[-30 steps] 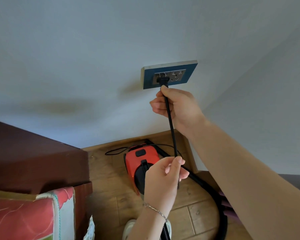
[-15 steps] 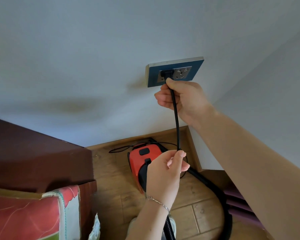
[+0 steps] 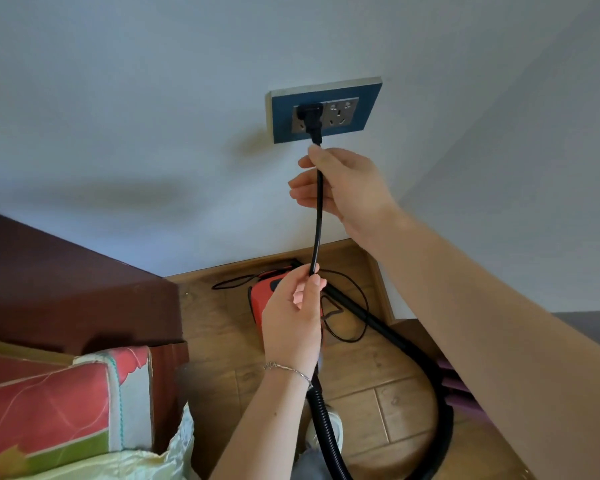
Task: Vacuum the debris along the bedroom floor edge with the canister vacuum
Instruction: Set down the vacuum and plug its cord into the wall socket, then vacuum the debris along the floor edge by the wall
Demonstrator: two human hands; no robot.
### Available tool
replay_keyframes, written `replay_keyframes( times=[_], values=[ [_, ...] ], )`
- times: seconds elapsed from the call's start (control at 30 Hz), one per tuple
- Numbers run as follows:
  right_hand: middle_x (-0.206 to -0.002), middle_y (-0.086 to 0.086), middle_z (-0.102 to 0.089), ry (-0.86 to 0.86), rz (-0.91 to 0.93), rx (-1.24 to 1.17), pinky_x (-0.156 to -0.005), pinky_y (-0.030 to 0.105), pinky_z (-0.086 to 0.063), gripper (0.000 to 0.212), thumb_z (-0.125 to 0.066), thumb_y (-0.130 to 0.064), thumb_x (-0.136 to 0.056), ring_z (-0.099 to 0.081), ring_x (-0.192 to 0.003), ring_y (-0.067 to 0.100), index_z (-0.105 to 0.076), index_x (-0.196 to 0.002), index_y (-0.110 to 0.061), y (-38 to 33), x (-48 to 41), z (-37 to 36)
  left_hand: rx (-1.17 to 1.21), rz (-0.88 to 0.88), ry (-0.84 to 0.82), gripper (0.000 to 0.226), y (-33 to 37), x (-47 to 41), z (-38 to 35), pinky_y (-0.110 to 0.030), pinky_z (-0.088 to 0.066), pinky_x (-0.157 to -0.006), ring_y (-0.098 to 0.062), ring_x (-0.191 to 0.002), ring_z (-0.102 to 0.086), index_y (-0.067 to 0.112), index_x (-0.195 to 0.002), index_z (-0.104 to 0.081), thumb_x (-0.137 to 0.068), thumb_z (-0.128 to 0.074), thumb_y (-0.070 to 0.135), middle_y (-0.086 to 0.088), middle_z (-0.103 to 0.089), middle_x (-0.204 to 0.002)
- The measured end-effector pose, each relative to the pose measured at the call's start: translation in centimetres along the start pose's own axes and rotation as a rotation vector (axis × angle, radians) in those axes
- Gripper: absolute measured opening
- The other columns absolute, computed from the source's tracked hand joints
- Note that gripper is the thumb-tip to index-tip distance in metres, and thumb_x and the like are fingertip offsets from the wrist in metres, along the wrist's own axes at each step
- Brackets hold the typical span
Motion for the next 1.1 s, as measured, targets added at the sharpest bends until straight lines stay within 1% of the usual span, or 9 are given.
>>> replay_keyframes(
  times=[0.1, 0.2, 0.27, 0.4, 0.5, 0.6, 0.73, 0.93, 1.1],
  values=[
    [-0.085, 0.002, -0.071, 0.014, -0.018, 0.044, -0.074, 0.023, -0.058, 0.02, -0.048, -0.029, -0.096, -0.071, -0.078, 0.013, -0.063, -0.098, -0.016, 2.4, 1.8, 1.4, -0.048, 0.007, 0.075, 0.019, -1.5, 0.0, 0.8, -0.012, -0.047, -0.082, 0.001, -0.097, -0.061, 0.026, -0.108, -0.063, -0.092, -0.053, 0.025, 0.013, -0.067, -0.104],
    [-0.094, -0.001, -0.072, 0.132, -0.063, 0.082, -0.079, 0.021, -0.055, 0.021, -0.047, -0.032, -0.095, -0.069, -0.084, 0.009, -0.066, -0.103, -0.025, 6.0, 3.9, 4.2, -0.096, 0.034, 0.133, 0.019, -3.0, 0.8, 1.8, 0.001, -0.039, -0.075, 0.008, -0.096, -0.055, 0.031, -0.107, -0.06, -0.091, -0.05, 0.023, 0.023, -0.058, -0.103],
    [-0.096, -0.004, -0.071, 0.197, -0.098, 0.132, -0.084, 0.024, -0.052, 0.022, -0.046, -0.032, -0.095, -0.068, -0.088, 0.007, -0.066, -0.104, -0.031, 8.9, 5.5, 5.9, -0.125, 0.075, 0.119, 0.018, -4.5, 1.6, 1.9, 0.001, -0.036, -0.075, 0.005, -0.102, -0.053, 0.033, -0.103, -0.056, -0.09, -0.049, 0.022, 0.022, -0.058, -0.105],
    [-0.096, -0.015, -0.069, 0.224, -0.201, 0.274, -0.089, 0.025, -0.048, 0.02, -0.046, -0.031, -0.095, -0.062, -0.093, -0.001, -0.064, -0.102, -0.037, 15.3, 8.7, 7.5, -0.216, 0.13, 0.023, 0.026, -7.4, 3.5, 1.2, -0.024, -0.044, -0.095, -0.006, -0.111, -0.054, 0.027, -0.116, -0.055, -0.091, -0.049, 0.026, 0.008, -0.061, -0.117],
    [-0.101, -0.019, -0.067, 0.19, -0.281, 0.341, -0.078, 0.012, -0.044, 0.023, -0.047, -0.03, -0.093, -0.059, -0.096, -0.005, -0.063, -0.109, -0.036, 19.5, 11.2, 7.5, -0.24, 0.15, -0.044, 0.022, -9.3, 4.8, 0.6, -0.019, -0.044, -0.088, -0.003, -0.106, -0.056, 0.031, -0.113, -0.054, -0.091, -0.05, 0.027, 0.01, -0.063, -0.114],
    [-0.095, -0.019, -0.068, 0.195, -0.343, 0.37, -0.059, 0.005, -0.041, 0.021, -0.048, -0.028, -0.092, -0.06, -0.082, -0.012, -0.063, -0.1, -0.041, 23.0, 13.5, 7.4, -0.279, 0.133, -0.118, 0.021, -11.4, 6.1, 0.4, -0.008, -0.039, -0.079, 0.001, -0.104, -0.055, 0.032, -0.111, -0.054, -0.091, -0.051, 0.026, 0.013, -0.062, -0.112],
    [-0.091, -0.024, -0.066, 0.21, -0.358, 0.421, -0.058, 0.003, -0.038, 0.019, -0.049, -0.029, -0.091, -0.056, -0.08, -0.017, -0.061, -0.091, -0.044, 27.3, 15.5, 7.7, -0.392, 0.031, -0.186, 0.025, -14.3, 7.3, 0.3, -0.003, -0.037, -0.075, 0.006, -0.1, -0.052, 0.026, -0.117, -0.056, -0.092, -0.051, 0.025, 0.017, -0.057, -0.108],
    [-0.099, -0.019, -0.063, 0.26, -0.384, 0.454, -0.065, 0.009, -0.036, 0.021, -0.051, -0.032, -0.091, -0.054, -0.088, -0.008, -0.064, -0.107, -0.034, 34.5, 16.3, 10.8, -0.394, 0.077, -0.28, 0.028, -20.9, 9.3, -3.7, -0.014, -0.041, -0.087, 0.004, -0.103, -0.053, 0.026, -0.119, -0.055, -0.092, -0.05, 0.031, 0.018, -0.057, -0.108],
    [-0.102, -0.012, -0.063, 0.295, -0.419, 0.512, -0.069, 0.017, -0.044, 0.021, -0.051, -0.033, -0.091, -0.058, -0.089, 0.004, -0.063, -0.108, -0.033, 40.1, 15.8, 16.6, -0.34, 0.252, -0.329, 0.024, -29.2, 11.2, -9.1, -0.015, -0.042, -0.084, 0.001, -0.1, -0.055, 0.026, -0.115, -0.056, -0.092, -0.05, 0.03, 0.018, -0.058, -0.102]
  ],
)
Point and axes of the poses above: each hand's wrist, its own x-axis away from the middle knuckle, its own z-axis out of the back of the hand, y = z × x, the point moved 7 cm from there along -x, towards the middle knuckle
